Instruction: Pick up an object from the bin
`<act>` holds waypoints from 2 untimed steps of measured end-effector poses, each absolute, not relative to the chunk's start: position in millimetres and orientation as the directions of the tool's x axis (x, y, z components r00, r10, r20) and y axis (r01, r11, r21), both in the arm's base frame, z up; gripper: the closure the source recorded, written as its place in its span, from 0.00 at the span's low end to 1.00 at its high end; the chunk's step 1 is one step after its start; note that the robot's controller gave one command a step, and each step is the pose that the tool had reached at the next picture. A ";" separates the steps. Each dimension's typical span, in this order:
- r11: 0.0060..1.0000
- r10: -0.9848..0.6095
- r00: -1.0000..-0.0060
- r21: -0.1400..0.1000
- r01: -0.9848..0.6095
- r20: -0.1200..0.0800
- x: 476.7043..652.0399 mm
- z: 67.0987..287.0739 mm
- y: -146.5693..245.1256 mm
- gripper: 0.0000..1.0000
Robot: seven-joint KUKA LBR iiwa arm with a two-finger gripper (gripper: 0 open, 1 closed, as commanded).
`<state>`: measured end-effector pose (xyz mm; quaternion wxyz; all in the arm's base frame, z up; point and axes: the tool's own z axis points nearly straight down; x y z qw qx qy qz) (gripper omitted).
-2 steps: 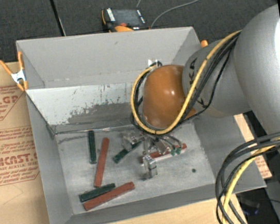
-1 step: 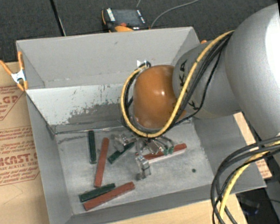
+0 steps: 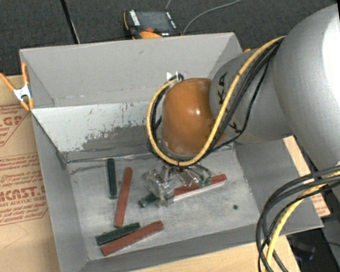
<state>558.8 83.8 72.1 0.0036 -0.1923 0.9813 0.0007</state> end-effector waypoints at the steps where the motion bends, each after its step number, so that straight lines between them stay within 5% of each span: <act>1: 0.914 -0.405 -0.914 -0.002 -0.405 -0.011 553.3 240.0 104.7 1.00; 2: 0.914 -0.405 -0.914 0.001 -0.405 -0.003 551.8 234.9 104.5 0.00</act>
Offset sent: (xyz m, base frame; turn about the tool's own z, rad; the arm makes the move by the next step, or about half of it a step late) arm -0.0076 0.0200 0.1628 -0.0303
